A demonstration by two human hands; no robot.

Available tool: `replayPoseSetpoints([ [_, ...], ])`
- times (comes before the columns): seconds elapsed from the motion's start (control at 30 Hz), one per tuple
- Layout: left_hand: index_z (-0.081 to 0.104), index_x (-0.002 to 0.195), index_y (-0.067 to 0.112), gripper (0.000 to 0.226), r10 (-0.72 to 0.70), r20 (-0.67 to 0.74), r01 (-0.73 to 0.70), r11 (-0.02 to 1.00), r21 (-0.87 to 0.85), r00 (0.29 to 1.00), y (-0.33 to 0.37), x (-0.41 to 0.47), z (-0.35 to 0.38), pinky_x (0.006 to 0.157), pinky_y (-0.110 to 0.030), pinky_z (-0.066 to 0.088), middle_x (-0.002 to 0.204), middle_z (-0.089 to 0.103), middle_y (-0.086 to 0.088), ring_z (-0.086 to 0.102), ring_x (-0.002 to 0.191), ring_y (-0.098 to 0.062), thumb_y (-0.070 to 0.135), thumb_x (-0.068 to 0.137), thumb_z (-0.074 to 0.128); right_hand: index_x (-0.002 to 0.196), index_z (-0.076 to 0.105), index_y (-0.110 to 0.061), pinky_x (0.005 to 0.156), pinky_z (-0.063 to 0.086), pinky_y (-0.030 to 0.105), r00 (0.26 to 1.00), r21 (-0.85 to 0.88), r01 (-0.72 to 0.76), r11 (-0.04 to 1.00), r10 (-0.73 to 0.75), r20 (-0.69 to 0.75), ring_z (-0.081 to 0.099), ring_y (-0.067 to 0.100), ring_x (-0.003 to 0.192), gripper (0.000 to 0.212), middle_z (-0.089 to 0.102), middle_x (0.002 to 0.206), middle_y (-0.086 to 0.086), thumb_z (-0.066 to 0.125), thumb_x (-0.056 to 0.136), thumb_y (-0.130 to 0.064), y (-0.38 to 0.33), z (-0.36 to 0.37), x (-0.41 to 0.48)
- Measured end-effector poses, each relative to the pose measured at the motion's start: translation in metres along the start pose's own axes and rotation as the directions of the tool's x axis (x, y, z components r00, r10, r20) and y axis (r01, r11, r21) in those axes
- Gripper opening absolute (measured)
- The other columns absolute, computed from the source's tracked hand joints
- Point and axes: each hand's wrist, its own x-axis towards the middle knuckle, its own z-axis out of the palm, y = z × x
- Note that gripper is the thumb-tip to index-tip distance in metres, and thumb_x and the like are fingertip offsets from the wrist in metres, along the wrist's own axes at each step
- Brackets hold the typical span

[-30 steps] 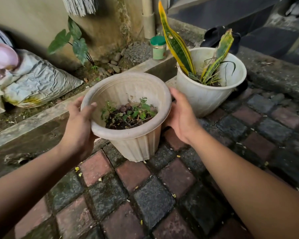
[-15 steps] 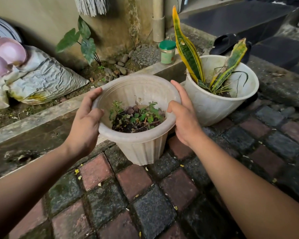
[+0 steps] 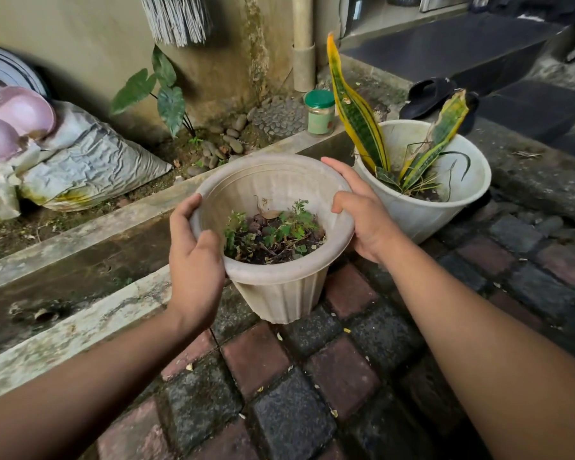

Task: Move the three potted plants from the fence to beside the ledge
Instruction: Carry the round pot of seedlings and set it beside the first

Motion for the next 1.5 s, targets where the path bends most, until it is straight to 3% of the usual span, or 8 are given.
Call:
replayPoseSetpoints([
  [0.13,0.052,0.138,0.03,0.062,0.03,-0.063,-0.03,0.999,-0.01,0.998,-0.001,-0.003,0.005,0.117,-0.046,0.045,0.131,0.055,0.024,0.055,0.128,-0.014,0.015,0.079,0.043,0.143,0.056,-0.033,0.102,0.054,0.046,0.997,-0.034,-0.047,0.998,0.045,-0.058,0.06,0.031,0.124,0.078,0.063,0.134,0.005,0.052,0.069,-0.009,0.001,0.001,-0.003],
  [0.37,0.05,0.145,0.015,0.065,0.043,-0.083,-0.043,0.999,0.0,0.996,-0.001,-0.005,0.008,0.116,-0.056,0.043,0.138,0.054,0.004,0.052,0.135,-0.029,0.011,0.081,0.04,0.151,0.046,-0.039,0.094,0.05,0.036,0.976,-0.211,-0.097,0.973,0.051,-0.213,0.055,0.02,0.12,0.084,0.057,0.128,-0.01,0.039,0.075,-0.007,0.0,0.019,-0.002],
  [0.57,0.046,0.147,0.013,0.066,0.05,-0.151,-0.049,0.999,0.012,0.987,0.006,-0.019,0.025,0.106,-0.009,0.038,0.14,0.05,0.003,0.047,0.125,-0.003,0.014,0.082,0.038,0.15,0.051,-0.033,0.106,0.053,0.046,0.982,-0.34,-0.077,0.937,0.012,-0.19,0.058,0.024,0.124,0.076,0.061,0.14,0.0,0.04,0.086,0.006,-0.009,0.011,0.009],
  [0.97,0.047,0.129,0.02,0.037,0.108,-0.047,-0.103,0.99,0.1,0.993,0.005,-0.027,0.024,0.105,-0.028,0.039,0.133,0.05,-0.013,0.047,0.119,-0.017,0.018,0.094,0.037,0.154,0.046,-0.027,0.111,0.05,0.046,0.997,-0.404,-0.042,0.914,0.014,-0.073,0.055,0.026,0.129,0.079,0.058,0.143,0.006,0.042,0.085,0.011,-0.015,-0.004,0.013],
  [1.17,0.03,0.142,0.013,0.05,0.026,0.105,-0.052,0.965,0.256,0.994,0.02,-0.028,0.006,0.118,-0.046,0.039,0.145,0.041,-0.015,0.046,0.134,-0.028,0.026,0.094,0.039,0.152,0.048,-0.023,0.099,0.045,0.029,0.999,-0.522,0.026,0.853,-0.047,-0.026,0.056,0.022,0.127,0.063,0.059,0.142,0.006,0.051,0.094,-0.001,-0.027,-0.008,0.007],
  [1.3,0.02,0.148,0.019,0.071,-0.157,0.045,0.122,0.892,0.435,0.987,0.1,-0.022,-0.021,0.106,-0.059,0.052,0.141,0.05,-0.022,0.063,0.117,-0.036,0.048,0.087,0.043,0.136,0.062,-0.023,0.093,0.038,0.022,0.985,-0.6,0.119,0.791,-0.169,-0.028,0.055,0.019,0.131,0.048,0.063,0.138,0.009,0.057,0.092,-0.004,-0.108,-0.022,-0.015],
  [1.4,0.022,0.148,0.016,0.09,-0.155,0.154,0.018,0.76,0.65,0.976,0.191,-0.01,-0.031,0.123,-0.056,0.032,0.146,0.033,-0.017,0.038,0.139,-0.039,0.064,0.074,0.041,0.127,0.066,-0.028,0.093,0.04,0.022,0.975,-0.67,0.196,0.716,-0.217,0.054,0.059,0.02,0.121,0.045,0.063,0.134,0.009,0.059,0.089,-0.004,-0.185,-0.031,-0.046],
  [1.5,0.026,0.134,0.033,0.059,-0.182,0.324,-0.023,0.843,0.538,0.928,0.283,-0.012,-0.031,0.125,-0.051,0.025,0.143,0.028,-0.006,0.03,0.147,-0.035,0.045,0.087,0.06,0.126,0.068,-0.021,0.093,0.035,0.012,0.973,-0.717,0.219,0.662,-0.201,0.112,0.057,0.021,0.12,0.046,0.061,0.131,0.012,0.062,0.086,0.002,-0.266,-0.045,-0.09],
])
